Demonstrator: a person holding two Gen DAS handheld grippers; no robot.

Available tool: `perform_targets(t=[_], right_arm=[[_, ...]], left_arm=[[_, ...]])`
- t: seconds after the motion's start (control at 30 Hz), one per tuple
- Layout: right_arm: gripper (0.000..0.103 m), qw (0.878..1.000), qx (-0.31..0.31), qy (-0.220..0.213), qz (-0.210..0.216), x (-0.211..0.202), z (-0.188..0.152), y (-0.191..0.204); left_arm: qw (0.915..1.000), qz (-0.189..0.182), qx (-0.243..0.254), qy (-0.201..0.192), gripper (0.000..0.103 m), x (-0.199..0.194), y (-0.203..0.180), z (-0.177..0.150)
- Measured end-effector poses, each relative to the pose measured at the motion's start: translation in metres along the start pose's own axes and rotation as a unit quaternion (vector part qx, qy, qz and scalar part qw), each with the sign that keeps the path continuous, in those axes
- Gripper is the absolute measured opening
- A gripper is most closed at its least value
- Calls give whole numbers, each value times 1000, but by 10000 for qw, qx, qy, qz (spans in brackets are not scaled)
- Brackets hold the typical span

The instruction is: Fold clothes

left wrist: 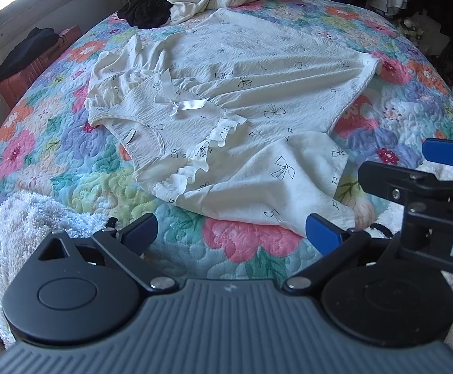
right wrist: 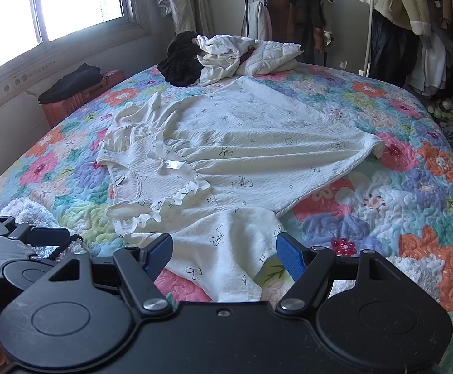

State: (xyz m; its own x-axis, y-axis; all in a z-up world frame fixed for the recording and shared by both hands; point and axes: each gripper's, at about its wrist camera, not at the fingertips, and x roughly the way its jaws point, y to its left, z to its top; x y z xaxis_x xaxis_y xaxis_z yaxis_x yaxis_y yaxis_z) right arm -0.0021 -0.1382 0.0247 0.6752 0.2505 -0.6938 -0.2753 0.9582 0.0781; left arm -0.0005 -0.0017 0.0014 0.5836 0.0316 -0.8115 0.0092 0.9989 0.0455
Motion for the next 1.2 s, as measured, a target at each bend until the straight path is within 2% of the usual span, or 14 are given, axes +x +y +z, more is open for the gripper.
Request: perform_targets(t=[0.3, 0.9, 1.2], right_arm=[[78, 10000, 43, 23, 81, 1, -1, 0], [78, 10000, 74, 17, 22, -1, -2, 0], [78, 9998, 170, -21, 86, -1, -2, -3]], left_arm=[[9999, -19, -85, 92, 103, 5, 3, -1], [9998, -218, -36, 10, 103, -3, -2, -1], [9998, -185, -54, -26, 103, -3, -3, -1]])
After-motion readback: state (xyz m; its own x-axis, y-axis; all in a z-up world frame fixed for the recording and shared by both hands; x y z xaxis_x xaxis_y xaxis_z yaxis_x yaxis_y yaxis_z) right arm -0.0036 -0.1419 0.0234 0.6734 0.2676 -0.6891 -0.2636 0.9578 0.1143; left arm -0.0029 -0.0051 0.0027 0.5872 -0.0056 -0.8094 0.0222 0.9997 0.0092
